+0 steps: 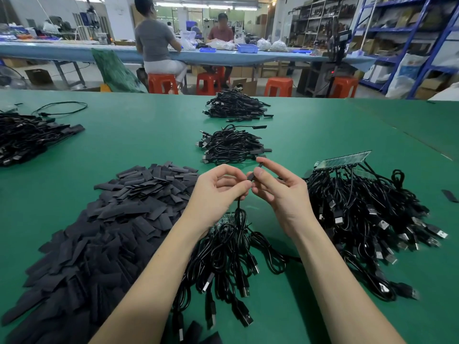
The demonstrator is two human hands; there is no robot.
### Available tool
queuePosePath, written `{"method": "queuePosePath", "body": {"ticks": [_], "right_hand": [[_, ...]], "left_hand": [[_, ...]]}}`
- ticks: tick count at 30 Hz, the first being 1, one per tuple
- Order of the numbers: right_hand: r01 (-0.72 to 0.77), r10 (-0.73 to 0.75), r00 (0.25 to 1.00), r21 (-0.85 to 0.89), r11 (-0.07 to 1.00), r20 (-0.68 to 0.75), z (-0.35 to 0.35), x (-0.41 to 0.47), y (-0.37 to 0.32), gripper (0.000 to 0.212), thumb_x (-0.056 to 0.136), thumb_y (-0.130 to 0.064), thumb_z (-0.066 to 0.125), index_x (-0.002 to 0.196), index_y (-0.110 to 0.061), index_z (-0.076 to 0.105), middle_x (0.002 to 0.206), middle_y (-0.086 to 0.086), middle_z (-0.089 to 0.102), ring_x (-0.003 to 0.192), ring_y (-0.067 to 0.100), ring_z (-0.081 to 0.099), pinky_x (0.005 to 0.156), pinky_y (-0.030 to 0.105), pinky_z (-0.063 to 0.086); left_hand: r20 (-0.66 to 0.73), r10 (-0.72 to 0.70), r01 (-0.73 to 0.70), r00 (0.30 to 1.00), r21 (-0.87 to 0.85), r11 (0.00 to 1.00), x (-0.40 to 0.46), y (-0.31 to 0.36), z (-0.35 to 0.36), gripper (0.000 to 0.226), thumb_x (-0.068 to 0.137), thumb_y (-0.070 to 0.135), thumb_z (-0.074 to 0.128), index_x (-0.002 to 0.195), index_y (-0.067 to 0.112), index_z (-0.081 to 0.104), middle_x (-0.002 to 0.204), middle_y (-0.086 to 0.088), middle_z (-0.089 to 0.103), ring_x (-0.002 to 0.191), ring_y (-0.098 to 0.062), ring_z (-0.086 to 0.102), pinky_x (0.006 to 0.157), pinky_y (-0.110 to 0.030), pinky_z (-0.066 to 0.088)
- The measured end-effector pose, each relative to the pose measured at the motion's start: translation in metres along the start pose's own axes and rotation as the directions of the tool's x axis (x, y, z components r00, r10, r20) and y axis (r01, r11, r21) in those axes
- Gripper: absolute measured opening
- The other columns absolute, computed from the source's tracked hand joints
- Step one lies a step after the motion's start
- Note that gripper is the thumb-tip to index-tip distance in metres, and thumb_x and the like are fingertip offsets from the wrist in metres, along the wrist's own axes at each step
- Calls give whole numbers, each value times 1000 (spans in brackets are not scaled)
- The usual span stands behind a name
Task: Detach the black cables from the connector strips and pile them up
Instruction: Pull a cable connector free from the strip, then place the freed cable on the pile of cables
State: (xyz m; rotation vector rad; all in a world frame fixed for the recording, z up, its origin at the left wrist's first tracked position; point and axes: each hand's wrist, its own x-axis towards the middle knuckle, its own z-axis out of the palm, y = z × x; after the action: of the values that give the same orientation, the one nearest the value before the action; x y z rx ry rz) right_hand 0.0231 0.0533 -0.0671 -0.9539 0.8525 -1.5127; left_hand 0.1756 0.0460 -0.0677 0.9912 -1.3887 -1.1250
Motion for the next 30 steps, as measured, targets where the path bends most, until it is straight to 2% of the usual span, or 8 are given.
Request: {"method": "queuePosePath", "body": {"ticks": [4, 7, 12, 15, 17, 20, 26, 30], "right_hand": [[29, -13, 992, 130, 991, -123, -3, 6, -8, 22, 86, -5, 74, 107, -12, 74, 83, 11, 76, 63, 13, 65, 64, 20, 57], [61, -18, 979, 207, 976, -205, -11, 9, -14, 25, 90, -3, 71, 114, -8, 70, 83, 11, 75, 66, 13, 66, 65, 19, 57], [-14, 50, 959, 127, 992, -281, -17, 12, -14, 34, 96, -24, 70, 127, -16, 61, 94, 7, 78, 72, 17, 72, 65, 24, 59], [-167, 135, 957, -106, 980, -258, -21, 14, -14, 33, 99, -43, 62, 124, -22, 55, 93, 2, 79, 62, 13, 68, 53, 22, 54], [-217, 159, 960, -257, 942, -230, -22, 13, -11, 28, 100, -42, 60, 118, -21, 58, 87, 0, 79, 55, 9, 63, 46, 19, 48], [-224, 169, 972, -430, 874, -164, -22, 10, -5, 19, 99, -37, 61, 111, -22, 62, 82, -1, 79, 52, 7, 60, 46, 17, 43], [-125, 173, 985, -705, 698, -4, -15, 8, 1, 13, 95, -35, 64, 104, -25, 63, 76, -7, 77, 55, 7, 64, 54, 16, 46], [-98, 224, 973, -777, 622, 56, -15, 5, 4, 12, 94, -37, 63, 101, -27, 64, 76, -10, 77, 58, 6, 66, 69, 26, 49]], "left_hand": [[133, -215, 147, 968, 397, 906, -1, -2, -1, 32, 81, 36, 83, 102, 25, 63, 103, 2, 69, 91, -13, 71, 92, -29, 53], [203, -256, 163, 945, 386, 908, -5, 0, 2, 28, 83, 38, 80, 102, 30, 61, 87, 7, 76, 81, -13, 73, 87, -32, 53], [48, -164, 138, 985, 344, 929, 3, 8, -1, 28, 86, 37, 78, 101, 25, 57, 83, 9, 78, 85, -14, 74, 80, -30, 52], [-71, 62, -21, 996, 467, 884, 17, 14, -1, 22, 87, 30, 77, 92, 26, 56, 81, 10, 73, 78, -4, 70, 71, -11, 49], [-76, 239, -144, 968, 612, 778, 37, 21, 1, 22, 87, 25, 76, 91, 26, 55, 79, 15, 65, 73, -4, 65, 68, -9, 47], [40, 345, -224, 938, 828, 514, 79, 27, 6, 19, 90, 25, 70, 102, 24, 55, 85, 10, 63, 83, -20, 61, 74, -31, 50], [199, 251, -217, 947, 975, 45, 148, 1, 15, 25, 99, 22, 58, 120, 15, 48, 110, -10, 67, 107, -33, 55, 81, -41, 43], [207, 150, -204, 967, 978, -41, 162, -20, 5, 31, 97, 11, 55, 127, 16, 49, 122, -11, 62, 116, -33, 52, 89, -41, 42]]}}
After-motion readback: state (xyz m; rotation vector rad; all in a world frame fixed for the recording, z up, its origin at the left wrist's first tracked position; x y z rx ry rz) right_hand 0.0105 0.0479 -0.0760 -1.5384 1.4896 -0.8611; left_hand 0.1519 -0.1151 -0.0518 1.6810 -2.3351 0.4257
